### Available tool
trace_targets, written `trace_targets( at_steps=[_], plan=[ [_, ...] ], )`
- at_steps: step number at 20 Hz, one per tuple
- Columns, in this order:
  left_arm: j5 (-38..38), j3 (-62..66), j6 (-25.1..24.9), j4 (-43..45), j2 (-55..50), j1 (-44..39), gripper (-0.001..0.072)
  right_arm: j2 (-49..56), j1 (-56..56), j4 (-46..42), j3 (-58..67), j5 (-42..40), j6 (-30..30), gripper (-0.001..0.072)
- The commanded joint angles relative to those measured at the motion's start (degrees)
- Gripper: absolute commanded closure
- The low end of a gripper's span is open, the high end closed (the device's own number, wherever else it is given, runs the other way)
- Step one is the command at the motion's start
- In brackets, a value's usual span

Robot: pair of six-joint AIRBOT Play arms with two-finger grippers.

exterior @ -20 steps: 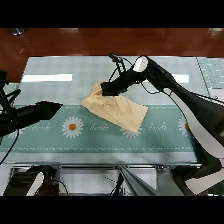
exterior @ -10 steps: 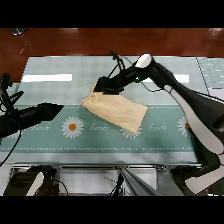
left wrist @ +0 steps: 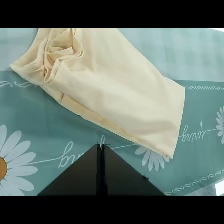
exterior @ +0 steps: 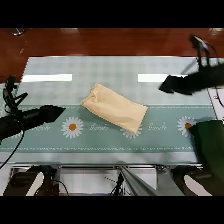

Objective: Fold the shirts.

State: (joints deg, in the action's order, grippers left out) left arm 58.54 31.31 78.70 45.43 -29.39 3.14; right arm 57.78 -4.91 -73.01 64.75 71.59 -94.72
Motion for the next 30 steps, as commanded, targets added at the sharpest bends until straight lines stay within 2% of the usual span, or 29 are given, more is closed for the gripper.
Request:
trace_targets(
  at_steps=[1,2,4,9,11,13,18,21,22,23,24,26,30],
  plan=[
    [0.1,-2.2,0.0,0.0,0.0,0.0,0.0682,-19.5,5.5,-8.6,-27.5,-16.0,-16.7,0.009],
    [-0.1,-2.8,0.0,0.0,-0.1,0.0,0.0682,-21.9,6.0,-5.3,-33.7,-18.9,-20.5,0.009],
    [-1.1,-3.6,0.0,0.0,-0.3,0.0,0.0682,-21.8,5.8,6.5,-41.8,-23.7,-18.0,0.009],
    [-3.5,-3.8,0.0,-0.5,-0.3,-0.1,0.0682,-6.8,5.8,30.3,-42.5,-24.7,7.6,0.009],
    [-3.5,-3.8,0.0,-0.6,-0.3,-0.1,0.0682,0.1,5.8,38.4,-41.1,-22.3,16.2,0.009],
    [-3.5,-3.8,0.0,-0.7,-0.3,-0.1,0.0682,6.9,5.8,42.4,-38.7,-18.0,22.1,0.009],
    [-3.8,-3.8,0.0,-2.5,-0.3,-0.1,0.0683,19.8,5.0,48.2,-32.5,-18.2,26.1,0.0091],
    [-4.8,-3.8,0.0,-5.2,-0.3,-0.1,0.0682,25.4,-1.2,48.1,-26.3,-18.7,26.0,0.0096],
    [-4.9,-3.8,0.0,-5.4,-0.3,-0.1,0.0682,27.0,-3.7,48.1,-23.7,-19.2,25.9,0.0181],
    [-4.8,-3.8,0.0,-5.6,-0.3,-0.1,0.0682,28.2,-5.6,48.0,-21.1,-19.1,26.0,0.0351],
    [-4.6,-3.8,0.0,-5.8,-0.3,-0.1,0.0682,29.0,-7.0,47.7,-18.0,-18.2,27.5,0.0687],
    [-4.1,-3.8,0.0,-6.0,-0.3,-0.1,0.0682,29.1,-8.2,45.5,-10.8,-15.5,28.0,0.069],
    [-4.1,-3.8,0.0,-6.0,-0.3,-0.1,0.0682,27.7,-8.2,34.4,7.2,-6.1,18.9,0.069]
  ],
)
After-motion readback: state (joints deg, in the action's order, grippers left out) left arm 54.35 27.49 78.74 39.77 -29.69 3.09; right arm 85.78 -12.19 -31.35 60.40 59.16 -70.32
